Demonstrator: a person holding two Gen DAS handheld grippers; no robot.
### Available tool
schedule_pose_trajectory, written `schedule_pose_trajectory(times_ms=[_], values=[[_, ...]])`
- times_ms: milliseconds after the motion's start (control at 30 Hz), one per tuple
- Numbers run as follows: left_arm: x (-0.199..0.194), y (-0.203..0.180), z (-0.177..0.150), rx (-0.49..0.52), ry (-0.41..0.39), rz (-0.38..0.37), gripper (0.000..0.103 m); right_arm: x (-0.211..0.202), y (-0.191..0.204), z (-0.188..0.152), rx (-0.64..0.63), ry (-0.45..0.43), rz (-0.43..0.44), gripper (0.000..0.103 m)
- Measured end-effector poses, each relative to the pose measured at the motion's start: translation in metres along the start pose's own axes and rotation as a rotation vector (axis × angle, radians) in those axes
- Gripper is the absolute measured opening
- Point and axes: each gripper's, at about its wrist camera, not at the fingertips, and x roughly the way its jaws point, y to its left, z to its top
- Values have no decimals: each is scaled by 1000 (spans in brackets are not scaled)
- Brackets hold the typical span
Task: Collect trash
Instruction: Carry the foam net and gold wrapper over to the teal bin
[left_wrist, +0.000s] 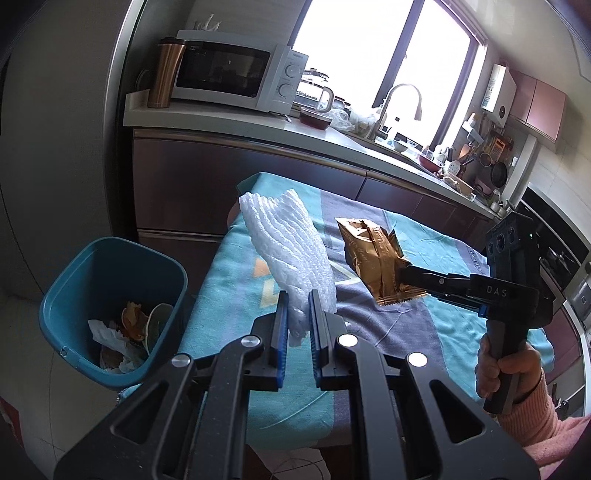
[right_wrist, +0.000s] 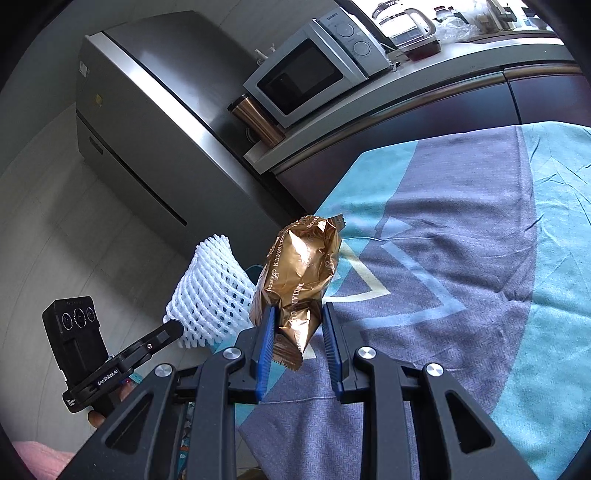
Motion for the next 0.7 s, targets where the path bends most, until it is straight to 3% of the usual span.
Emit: schedule_pose_trajectory(times_ms=[700], values=[[-23, 33, -2, -54, -44, 66, 11, 35, 27, 4, -51, 64, 39, 24]])
